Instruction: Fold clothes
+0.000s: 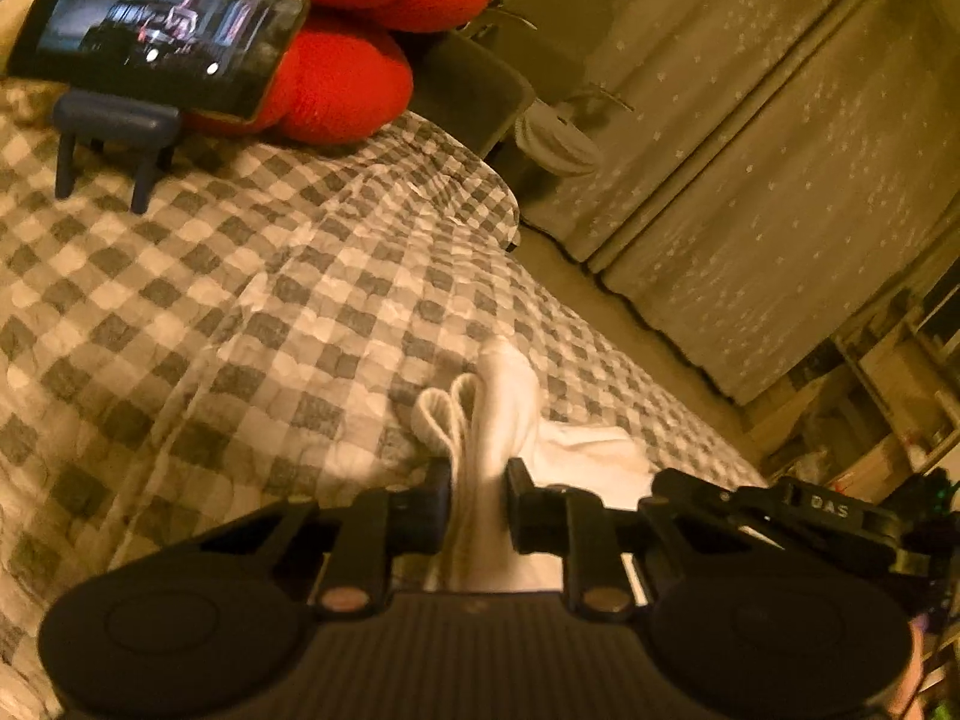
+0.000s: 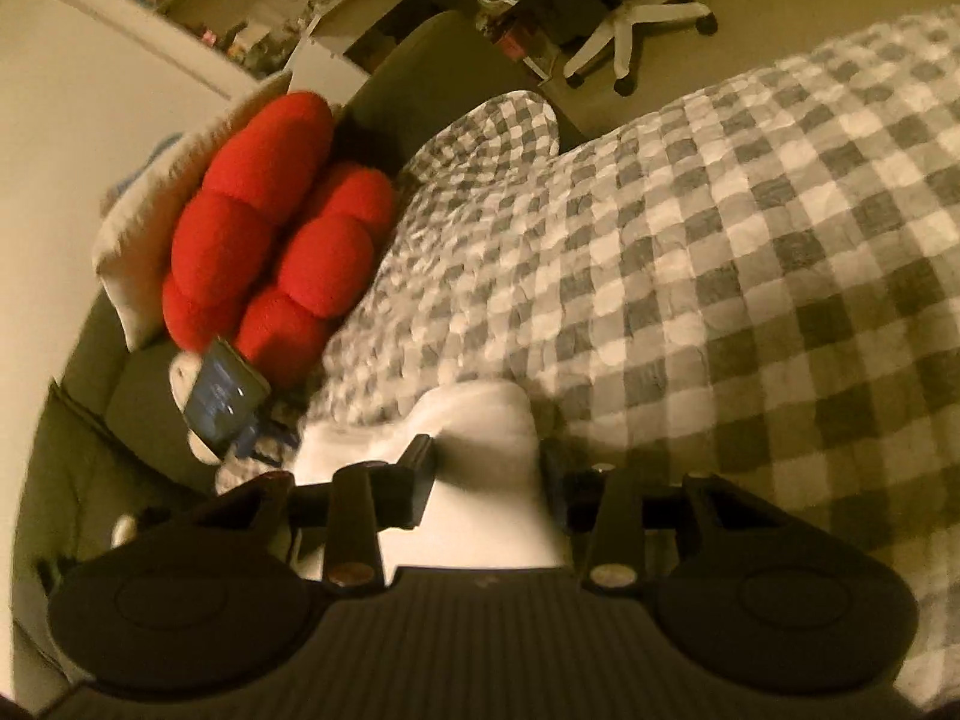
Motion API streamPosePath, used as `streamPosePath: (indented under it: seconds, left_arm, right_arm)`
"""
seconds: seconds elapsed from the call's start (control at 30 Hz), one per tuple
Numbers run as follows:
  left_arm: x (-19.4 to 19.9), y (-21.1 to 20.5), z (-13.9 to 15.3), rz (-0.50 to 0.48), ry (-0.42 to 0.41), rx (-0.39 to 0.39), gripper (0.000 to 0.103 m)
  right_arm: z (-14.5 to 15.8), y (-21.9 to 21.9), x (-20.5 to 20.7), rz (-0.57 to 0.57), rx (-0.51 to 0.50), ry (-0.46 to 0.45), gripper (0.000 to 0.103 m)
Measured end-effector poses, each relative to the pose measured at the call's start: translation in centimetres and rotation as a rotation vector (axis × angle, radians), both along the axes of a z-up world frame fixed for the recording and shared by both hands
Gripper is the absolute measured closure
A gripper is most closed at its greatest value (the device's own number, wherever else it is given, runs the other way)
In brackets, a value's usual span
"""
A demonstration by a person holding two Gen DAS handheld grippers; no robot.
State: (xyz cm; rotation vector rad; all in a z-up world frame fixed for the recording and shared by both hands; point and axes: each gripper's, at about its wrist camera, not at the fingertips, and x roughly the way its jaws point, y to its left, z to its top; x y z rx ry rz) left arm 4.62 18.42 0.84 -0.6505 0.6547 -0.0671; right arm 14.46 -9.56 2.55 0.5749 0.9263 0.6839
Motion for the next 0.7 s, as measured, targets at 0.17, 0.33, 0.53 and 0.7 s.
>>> streamPosePath:
  seconds: [0.17,0.33,0.53,0.7]
  left_arm:
    - [-0.8,0.2,0.1,-0.002,-0.021,-0.026,0.086]
    - [-0.4,0.5,-0.4,0.003,-0.003,-0.031,0.086]
    - [0.2,1.0,-0.6,0.007,0.011,-0.096,0.071]
    - [1.2,-0.3,-0.6,-0.022,-0.009,-0.001,0.080]
  right_arm:
    - [1.6,0.5,-1.3,-0.008,-0.062,-0.132,0.090]
    - [1.9,0.6,-1.7,0.003,-0.104,-0.180,0.084]
    - [2.0,1.2,-1.7,-0.006,-0.148,-0.223,0.044]
    - [3.0,2.0,-2.3,-0.004,-0.183,-0.300,0.079]
